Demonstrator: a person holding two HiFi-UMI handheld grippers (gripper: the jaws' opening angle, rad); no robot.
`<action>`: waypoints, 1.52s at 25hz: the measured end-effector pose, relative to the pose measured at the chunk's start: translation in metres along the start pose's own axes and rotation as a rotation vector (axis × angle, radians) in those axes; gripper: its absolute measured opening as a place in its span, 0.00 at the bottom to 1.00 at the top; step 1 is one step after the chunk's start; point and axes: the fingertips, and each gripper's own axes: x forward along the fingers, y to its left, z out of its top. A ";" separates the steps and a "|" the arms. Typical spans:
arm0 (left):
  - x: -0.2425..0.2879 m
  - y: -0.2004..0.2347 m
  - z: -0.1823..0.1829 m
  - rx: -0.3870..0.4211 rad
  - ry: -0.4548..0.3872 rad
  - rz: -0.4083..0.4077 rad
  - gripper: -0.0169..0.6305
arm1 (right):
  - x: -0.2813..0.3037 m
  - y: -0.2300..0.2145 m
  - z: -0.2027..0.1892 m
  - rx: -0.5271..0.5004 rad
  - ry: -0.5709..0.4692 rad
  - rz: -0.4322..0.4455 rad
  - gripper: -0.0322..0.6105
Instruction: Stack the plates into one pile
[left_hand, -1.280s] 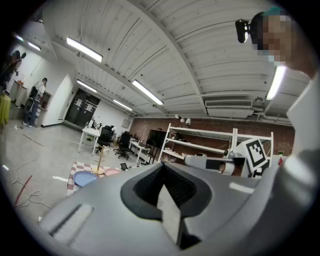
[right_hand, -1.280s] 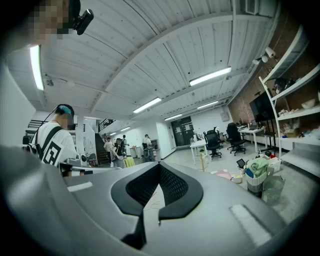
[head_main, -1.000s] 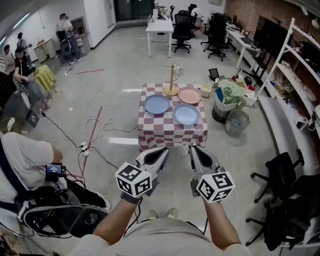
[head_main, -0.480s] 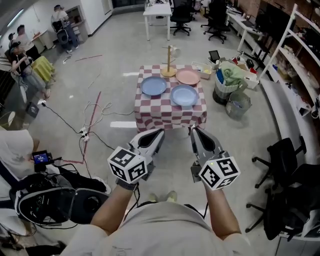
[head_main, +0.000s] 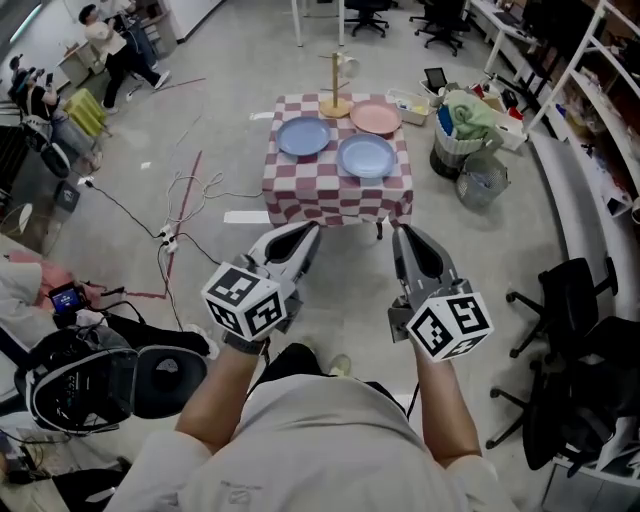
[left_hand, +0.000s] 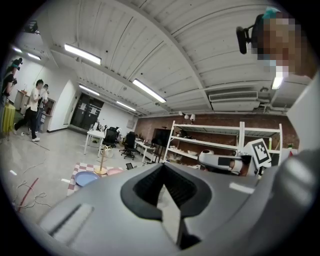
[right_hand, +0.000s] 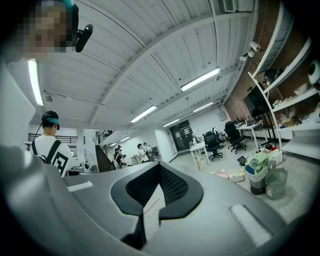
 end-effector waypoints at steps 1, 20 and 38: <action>0.003 0.000 -0.001 0.000 0.002 -0.003 0.04 | 0.000 -0.003 0.000 -0.001 0.000 -0.004 0.07; 0.111 0.105 0.004 0.012 -0.007 -0.039 0.04 | 0.125 -0.078 -0.013 -0.022 0.041 -0.081 0.07; 0.250 0.257 0.018 -0.015 0.042 -0.085 0.04 | 0.299 -0.162 -0.041 0.010 0.101 -0.201 0.07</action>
